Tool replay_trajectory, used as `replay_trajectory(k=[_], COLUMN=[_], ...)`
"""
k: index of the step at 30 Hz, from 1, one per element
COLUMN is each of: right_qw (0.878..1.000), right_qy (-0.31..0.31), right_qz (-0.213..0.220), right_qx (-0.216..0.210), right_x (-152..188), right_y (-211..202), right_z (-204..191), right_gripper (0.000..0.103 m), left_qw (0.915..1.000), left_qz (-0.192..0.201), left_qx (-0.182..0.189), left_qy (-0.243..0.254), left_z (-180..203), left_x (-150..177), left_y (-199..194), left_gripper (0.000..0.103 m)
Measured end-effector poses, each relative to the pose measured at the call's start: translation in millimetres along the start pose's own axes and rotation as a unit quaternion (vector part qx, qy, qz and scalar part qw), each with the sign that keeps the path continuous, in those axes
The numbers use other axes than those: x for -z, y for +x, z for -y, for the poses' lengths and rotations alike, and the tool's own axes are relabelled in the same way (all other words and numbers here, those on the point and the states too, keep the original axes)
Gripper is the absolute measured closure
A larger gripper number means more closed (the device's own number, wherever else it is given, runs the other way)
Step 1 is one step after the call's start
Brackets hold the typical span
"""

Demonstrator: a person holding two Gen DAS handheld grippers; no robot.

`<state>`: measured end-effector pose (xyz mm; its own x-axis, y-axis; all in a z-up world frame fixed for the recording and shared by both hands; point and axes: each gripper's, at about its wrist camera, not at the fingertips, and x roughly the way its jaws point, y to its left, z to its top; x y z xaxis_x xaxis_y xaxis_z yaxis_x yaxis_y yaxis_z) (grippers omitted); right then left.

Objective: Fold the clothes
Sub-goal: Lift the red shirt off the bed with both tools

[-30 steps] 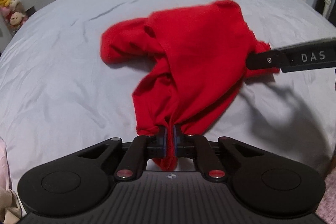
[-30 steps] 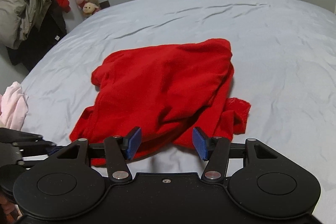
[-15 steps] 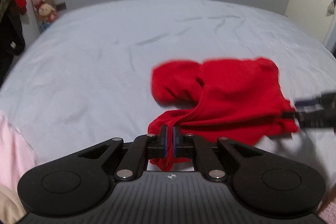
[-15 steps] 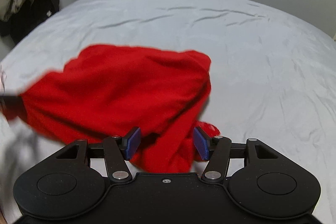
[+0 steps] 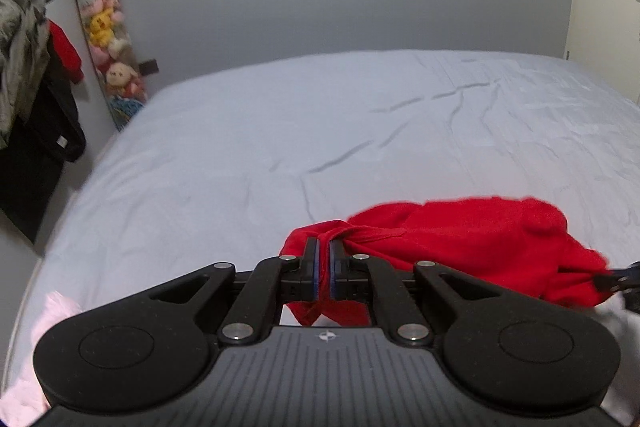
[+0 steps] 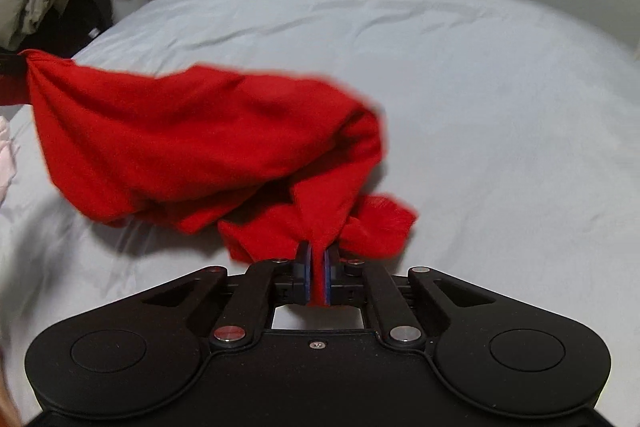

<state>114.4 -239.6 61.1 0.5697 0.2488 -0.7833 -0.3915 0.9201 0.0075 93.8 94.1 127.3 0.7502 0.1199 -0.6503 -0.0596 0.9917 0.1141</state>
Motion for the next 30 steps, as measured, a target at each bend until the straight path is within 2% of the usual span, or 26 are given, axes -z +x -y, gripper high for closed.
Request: replay_trajectory(k=[10, 16, 20, 21, 22, 26, 30], right_qw=[0.995, 0.987, 0.979, 0.975, 0.974, 0.971, 0.977], right_qy=[0.014, 0.027, 0.026, 0.022, 0.019, -0.006, -0.021], right_qz=[0.05, 0.087, 0.127, 0.144, 0.151, 0.167, 0.124], right_qx=[0.081, 0.135, 0.158, 0.167, 0.17, 0.172, 0.171], right_x=[-2, -1, -7, -11, -14, -29, -29], right_y=[-96, -145, -193, -210, -217, -257, -250], right_z=[47, 75, 84, 84, 84, 79, 77], right_gripper=[0.099, 0.099, 0.099, 0.099, 0.099, 0.099, 0.099], left_qw=[0.9981, 0.9939, 0.9853, 0.9796, 0.9774, 0.9838, 0.9905], left_qz=[0.059, 0.107, 0.159, 0.183, 0.192, 0.17, 0.129], left_qx=[-0.019, -0.017, -0.045, -0.062, -0.065, -0.027, 0.005], left_qy=[0.004, 0.019, 0.041, 0.056, 0.063, 0.052, 0.049], left_z=[-3, 6, 17, 21, 23, 27, 38], left_x=[-25, -38, -48, -54, -59, -70, -51], left_y=[-57, -104, -137, -151, -159, -168, -146], left_gripper=[0.099, 0.099, 0.103, 0.103, 0.103, 0.103, 0.103])
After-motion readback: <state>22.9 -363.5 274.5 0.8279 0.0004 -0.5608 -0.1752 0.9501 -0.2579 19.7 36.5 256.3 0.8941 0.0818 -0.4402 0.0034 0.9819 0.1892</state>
